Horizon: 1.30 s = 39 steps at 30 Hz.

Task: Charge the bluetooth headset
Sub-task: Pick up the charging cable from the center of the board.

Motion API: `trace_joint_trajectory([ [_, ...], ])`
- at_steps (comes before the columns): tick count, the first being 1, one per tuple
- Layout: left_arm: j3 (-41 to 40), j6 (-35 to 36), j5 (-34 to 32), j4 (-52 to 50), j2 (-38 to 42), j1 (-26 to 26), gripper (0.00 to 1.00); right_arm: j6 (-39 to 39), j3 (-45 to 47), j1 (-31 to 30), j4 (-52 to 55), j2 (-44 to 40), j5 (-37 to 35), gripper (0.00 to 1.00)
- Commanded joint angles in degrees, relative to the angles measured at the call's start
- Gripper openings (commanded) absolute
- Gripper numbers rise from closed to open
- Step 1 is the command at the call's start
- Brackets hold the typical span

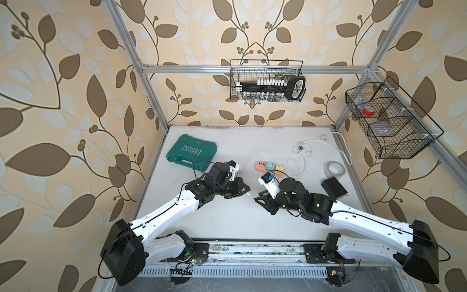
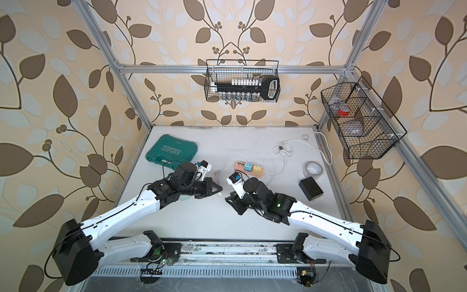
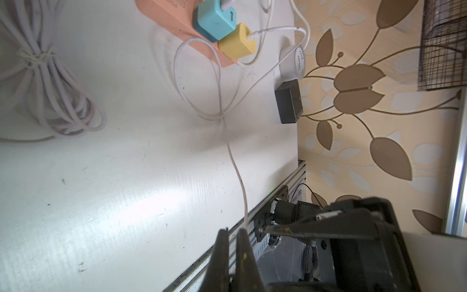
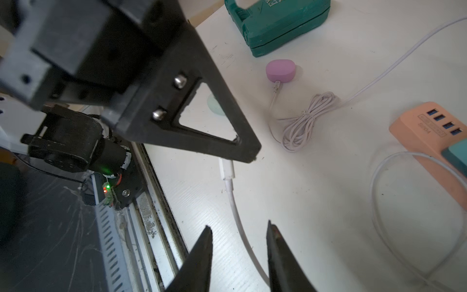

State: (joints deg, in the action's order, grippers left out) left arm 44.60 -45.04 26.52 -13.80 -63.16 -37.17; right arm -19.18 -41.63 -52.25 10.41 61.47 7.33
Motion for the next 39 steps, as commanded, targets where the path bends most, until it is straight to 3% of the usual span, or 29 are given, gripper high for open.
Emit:
trace_joint_trajectory([
  [1, 1.4, 4.9, -1.4, 0.2, 4.1, -0.4, 0.0, -7.3, 2.8, 4.3, -9.7, -3.1, 12.1, 0.39],
  [4, 0.3, 5.7, -1.3, 1.6, 7.5, -0.4, 0.0, -12.6, 7.8, 8.2, -20.9, -5.6, 17.2, 0.44],
  [7, -0.9, 6.0, -0.7, 3.5, 10.1, -0.4, 0.0, -17.0, 9.4, 10.8, -27.6, -5.0, 21.1, 0.44],
  [15, -1.9, 5.1, -0.8, 6.5, 12.6, -0.5, 0.0, -28.7, 12.2, 11.2, -48.2, 1.5, 27.5, 0.43],
  [39, -2.4, 4.0, -2.2, 8.1, 15.6, -0.9, 0.0, -40.2, 11.6, 8.5, -65.5, 12.6, 33.2, 0.3],
])
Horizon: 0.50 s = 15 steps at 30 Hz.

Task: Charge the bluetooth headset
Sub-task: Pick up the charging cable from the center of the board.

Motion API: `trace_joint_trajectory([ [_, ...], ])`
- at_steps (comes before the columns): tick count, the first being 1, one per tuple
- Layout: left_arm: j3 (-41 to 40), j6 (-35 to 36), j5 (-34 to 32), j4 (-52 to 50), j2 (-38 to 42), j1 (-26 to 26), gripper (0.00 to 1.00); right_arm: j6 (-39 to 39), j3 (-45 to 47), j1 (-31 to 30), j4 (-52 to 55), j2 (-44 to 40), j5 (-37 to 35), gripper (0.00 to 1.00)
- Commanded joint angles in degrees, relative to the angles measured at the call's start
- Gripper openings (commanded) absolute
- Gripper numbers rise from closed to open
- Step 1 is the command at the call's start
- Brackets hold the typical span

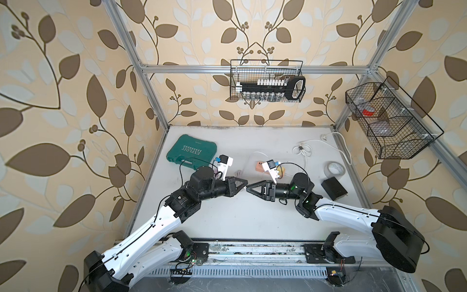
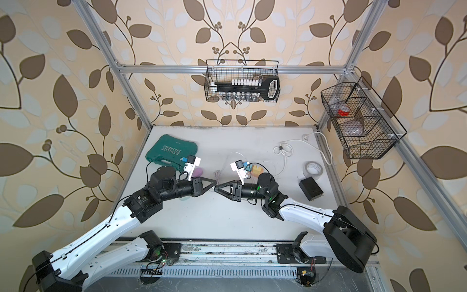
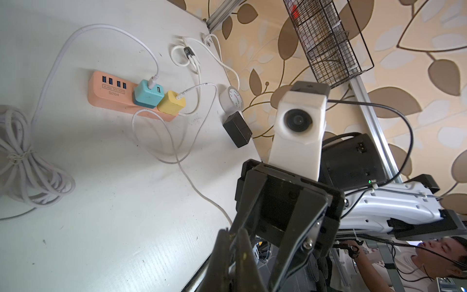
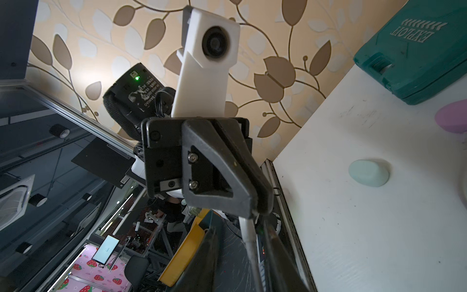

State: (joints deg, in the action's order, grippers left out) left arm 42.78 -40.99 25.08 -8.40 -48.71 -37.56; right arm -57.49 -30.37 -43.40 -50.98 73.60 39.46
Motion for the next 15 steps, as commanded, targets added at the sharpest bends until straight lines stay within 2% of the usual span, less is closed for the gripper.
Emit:
trace_joint_trajectory([
  [1, -0.7, -0.2, -0.7, 2.8, 1.2, -0.4, 0.0, -2.1, 0.2, -0.3, -4.2, 0.6, 1.0, 0.29],
  [6, -1.0, -0.6, -1.3, 3.3, 1.9, -0.4, 0.0, -2.5, -0.6, -0.5, -4.6, 1.5, 1.6, 0.25],
  [11, -1.4, -1.0, -1.3, 3.8, 2.2, -0.4, 0.0, -3.3, -1.1, -1.2, -5.8, 3.3, 2.1, 0.26],
  [15, -1.6, -1.1, -1.3, 3.8, 2.4, -0.4, 0.0, -4.4, -1.2, -1.5, -7.7, 4.4, 2.0, 0.21],
])
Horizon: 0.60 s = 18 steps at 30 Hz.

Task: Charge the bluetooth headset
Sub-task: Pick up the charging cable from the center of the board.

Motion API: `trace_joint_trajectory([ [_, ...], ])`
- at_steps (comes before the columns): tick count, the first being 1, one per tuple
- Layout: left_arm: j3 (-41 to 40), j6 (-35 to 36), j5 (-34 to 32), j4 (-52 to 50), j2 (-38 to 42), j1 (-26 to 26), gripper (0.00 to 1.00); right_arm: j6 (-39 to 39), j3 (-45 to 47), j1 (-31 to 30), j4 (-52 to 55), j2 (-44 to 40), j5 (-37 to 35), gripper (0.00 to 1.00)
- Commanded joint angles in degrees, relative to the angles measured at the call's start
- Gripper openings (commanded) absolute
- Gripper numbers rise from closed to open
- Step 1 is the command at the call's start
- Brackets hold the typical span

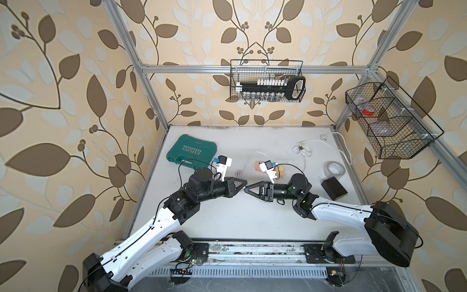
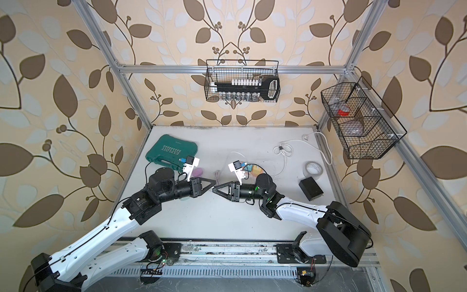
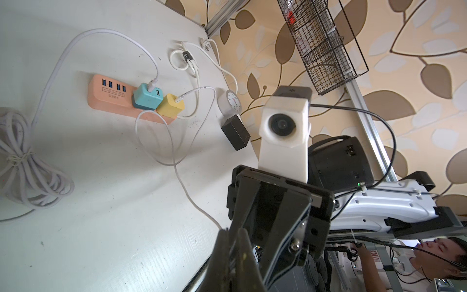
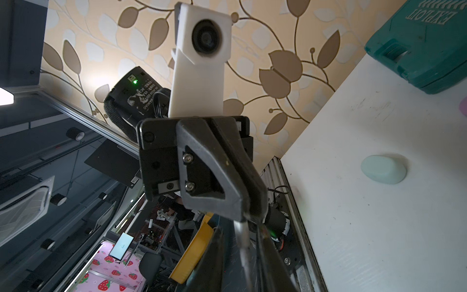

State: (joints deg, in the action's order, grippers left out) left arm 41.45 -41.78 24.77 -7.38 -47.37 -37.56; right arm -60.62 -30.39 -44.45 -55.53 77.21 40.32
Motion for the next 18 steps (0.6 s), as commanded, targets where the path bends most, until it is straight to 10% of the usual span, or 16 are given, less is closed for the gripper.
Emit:
trace_joint_trajectory([
  [1, -0.3, -0.3, -1.1, 2.8, 1.1, -0.4, 0.0, -1.3, -1.2, -0.5, -3.5, 0.9, 1.1, 0.18],
  [11, -0.6, -0.3, -2.0, 1.4, 2.6, -0.5, 0.0, 1.0, -1.7, -0.2, 1.8, 0.1, -0.1, 0.08],
  [14, -0.2, -0.8, -4.2, -0.9, 3.5, -0.4, 0.48, 3.7, -2.2, -0.1, 6.9, -1.1, 0.0, 0.08],
  [18, 1.2, -1.3, -10.8, -7.9, 6.2, -0.4, 0.79, 9.5, -2.7, 0.0, 16.6, -3.8, -0.3, 0.08],
])
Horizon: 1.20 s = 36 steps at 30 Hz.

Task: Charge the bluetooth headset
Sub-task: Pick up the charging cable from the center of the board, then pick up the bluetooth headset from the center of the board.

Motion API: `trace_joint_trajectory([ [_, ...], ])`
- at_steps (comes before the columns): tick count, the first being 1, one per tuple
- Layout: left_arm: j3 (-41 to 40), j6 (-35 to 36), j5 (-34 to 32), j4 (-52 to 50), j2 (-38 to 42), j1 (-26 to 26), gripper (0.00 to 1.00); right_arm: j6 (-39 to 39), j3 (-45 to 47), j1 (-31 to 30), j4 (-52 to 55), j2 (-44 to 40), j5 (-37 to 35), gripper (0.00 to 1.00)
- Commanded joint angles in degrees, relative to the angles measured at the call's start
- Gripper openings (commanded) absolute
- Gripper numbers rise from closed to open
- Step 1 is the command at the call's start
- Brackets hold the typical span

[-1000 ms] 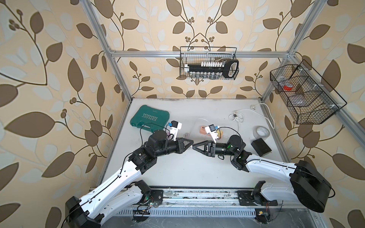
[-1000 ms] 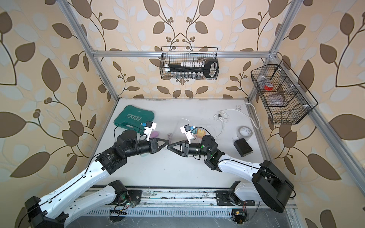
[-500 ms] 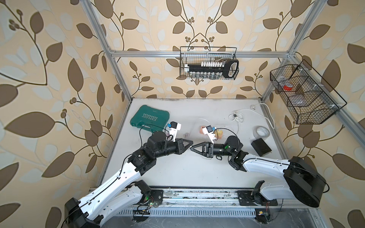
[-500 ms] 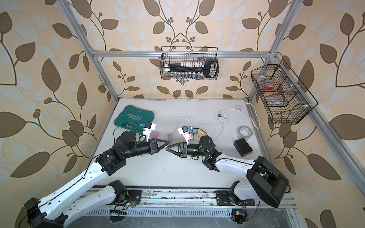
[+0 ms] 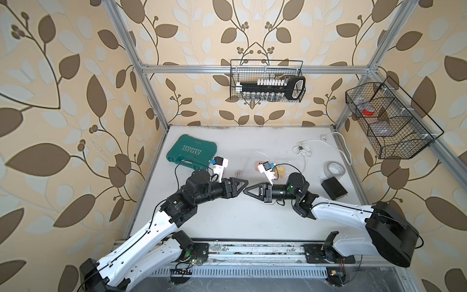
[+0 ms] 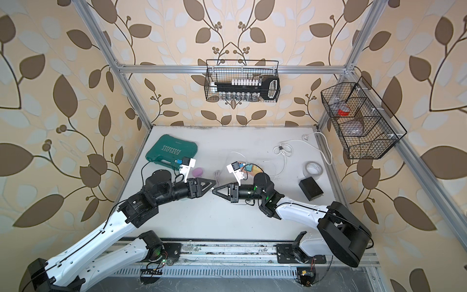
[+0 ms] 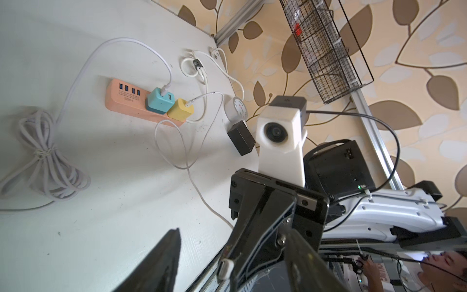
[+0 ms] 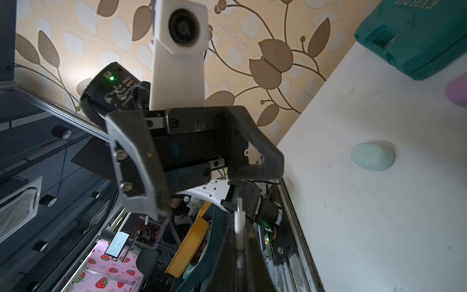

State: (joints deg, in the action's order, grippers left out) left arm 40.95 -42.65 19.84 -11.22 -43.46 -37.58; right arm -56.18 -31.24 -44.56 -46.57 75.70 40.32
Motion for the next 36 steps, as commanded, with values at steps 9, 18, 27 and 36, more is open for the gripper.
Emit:
trace_joint_trajectory([
  [9, 10.7, -5.6, -28.6, -34.9, -0.4, -0.3, 0.94, 14.5, -2.6, 1.4, 22.7, -7.2, -0.9, 0.08],
  [18, 12.4, -7.5, -27.2, -45.3, -10.7, 8.3, 0.99, 16.6, -2.4, 1.4, 25.9, -7.7, -0.9, 0.08],
  [27, 1.4, -12.9, -14.8, -30.9, -15.1, 15.0, 0.99, 16.3, -0.8, 1.3, 24.8, -8.7, -1.2, 0.08],
  [36, -0.8, -13.9, -15.8, -21.9, -22.2, 16.3, 0.99, 15.8, 0.0, 1.3, 23.9, -9.4, -1.6, 0.07],
])
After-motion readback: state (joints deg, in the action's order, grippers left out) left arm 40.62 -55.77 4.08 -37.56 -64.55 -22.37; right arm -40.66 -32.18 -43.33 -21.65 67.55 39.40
